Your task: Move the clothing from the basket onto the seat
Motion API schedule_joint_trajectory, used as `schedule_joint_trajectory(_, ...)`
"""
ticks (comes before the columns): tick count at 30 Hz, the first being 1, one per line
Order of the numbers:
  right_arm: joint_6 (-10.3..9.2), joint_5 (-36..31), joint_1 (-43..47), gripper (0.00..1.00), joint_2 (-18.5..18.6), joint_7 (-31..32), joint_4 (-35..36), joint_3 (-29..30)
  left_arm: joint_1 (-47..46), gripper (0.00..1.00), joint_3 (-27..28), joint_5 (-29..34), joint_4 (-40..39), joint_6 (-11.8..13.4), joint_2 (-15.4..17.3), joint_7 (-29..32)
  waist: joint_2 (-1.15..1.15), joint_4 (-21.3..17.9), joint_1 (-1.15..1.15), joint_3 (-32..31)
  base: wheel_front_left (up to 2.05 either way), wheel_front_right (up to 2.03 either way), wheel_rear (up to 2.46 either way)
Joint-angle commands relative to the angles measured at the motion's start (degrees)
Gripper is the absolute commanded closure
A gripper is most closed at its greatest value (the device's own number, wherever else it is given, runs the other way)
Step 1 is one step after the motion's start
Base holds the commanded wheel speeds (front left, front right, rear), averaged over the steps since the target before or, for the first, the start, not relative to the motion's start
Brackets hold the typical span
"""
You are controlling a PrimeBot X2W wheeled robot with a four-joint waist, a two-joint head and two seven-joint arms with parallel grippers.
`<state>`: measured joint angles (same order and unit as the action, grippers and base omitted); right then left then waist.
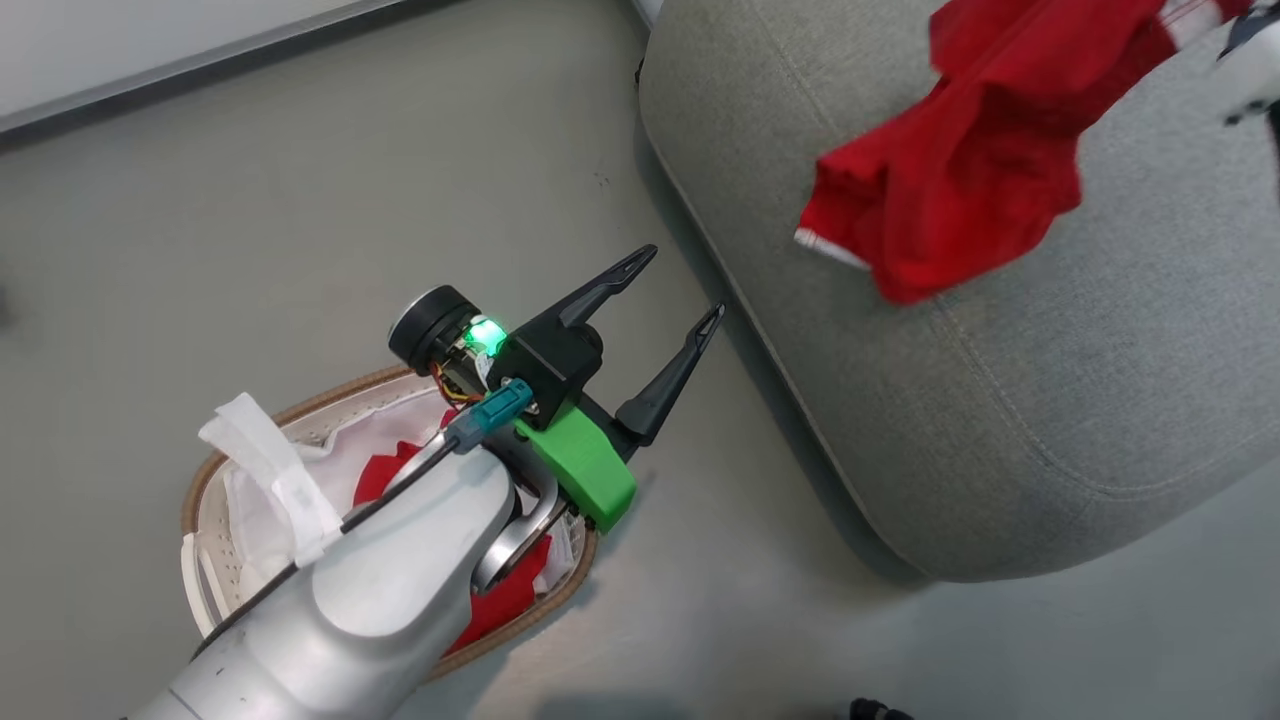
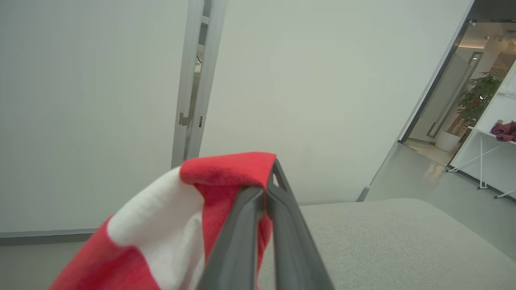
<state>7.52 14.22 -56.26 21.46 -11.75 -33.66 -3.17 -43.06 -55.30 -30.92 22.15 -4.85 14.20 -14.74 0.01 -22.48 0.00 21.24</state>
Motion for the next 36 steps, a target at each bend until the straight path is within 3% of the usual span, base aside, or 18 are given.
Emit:
schedule_joint_trajectory(1,-0.06,0.16,-2.41,1.00,1.28,0.53,-0.81,1.16,-0.42,0.00,0.00,0.73,-0.68,0.33,0.80,0.16,-0.01,3.51,0.00,3.81,0.00,0.00,0.00)
schedule_joint_trajectory(8,-0.06,-2.26,-13.65,1.00,8.87,3.06,-5.64,9.97,-1.61,0.00,-1.32,2.30,-5.85,1.58,1.41,1.80,-0.01,8.98,0.00,10.36,0.00,0.00,0.00)
schedule_joint_trajectory(15,-0.06,-5.56,-19.08,1.00,12.49,2.77,-11.26,19.34,-3.65,0.00,-2.01,4.33,-11.15,2.47,2.21,3.48,-0.01,13.05,0.00,16.75,0.00,0.00,0.00)
schedule_joint_trajectory(23,-0.06,-10.93,-15.35,1.00,9.64,-0.77,-19.50,27.76,-5.32,0.00,-1.82,5.48,-14.72,3.67,3.13,4.45,-0.01,14.34,0.00,20.67,0.00,0.00,0.00)
schedule_joint_trajectory(30,-0.06,-17.57,-10.92,1.00,6.12,-2.96,-26.29,30.46,-5.90,0.00,-2.26,5.79,-15.76,4.06,3.88,5.26,-0.01,14.19,0.00,21.23,0.00,0.00,0.00)
schedule_joint_trajectory(31,-0.06,-17.95,-10.79,0.96,5.68,-3.04,-26.63,30.77,-5.89,0.00,-2.27,5.75,-15.75,4.08,4.00,5.24,-0.01,14.07,0.00,21.19,0.00,0.00,0.00)
schedule_joint_trajectory(33,-0.06,-18.21,-10.46,0.58,4.14,-3.26,-27.26,31.44,-5.77,0.00,-2.24,5.58,-15.62,4.20,4.24,5.30,-0.01,13.67,0.00,20.97,0.00,0.00,0.00)
schedule_joint_trajectory(34,-0.06,-18.24,-10.17,0.04,3.24,-3.35,-27.63,31.33,-5.65,0.00,-2.17,5.43,-15.50,4.33,4.33,5.31,-0.01,13.41,0.00,20.75,0.00,0.00,0.00)
schedule_joint_trajectory(36,-0.06,-18.70,-9.59,0.00,2.25,-3.41,-27.61,30.31,-5.46,0.00,-2.01,5.23,-15.26,4.41,4.54,5.09,-0.01,12.90,0.00,20.25,0.00,0.00,0.00)
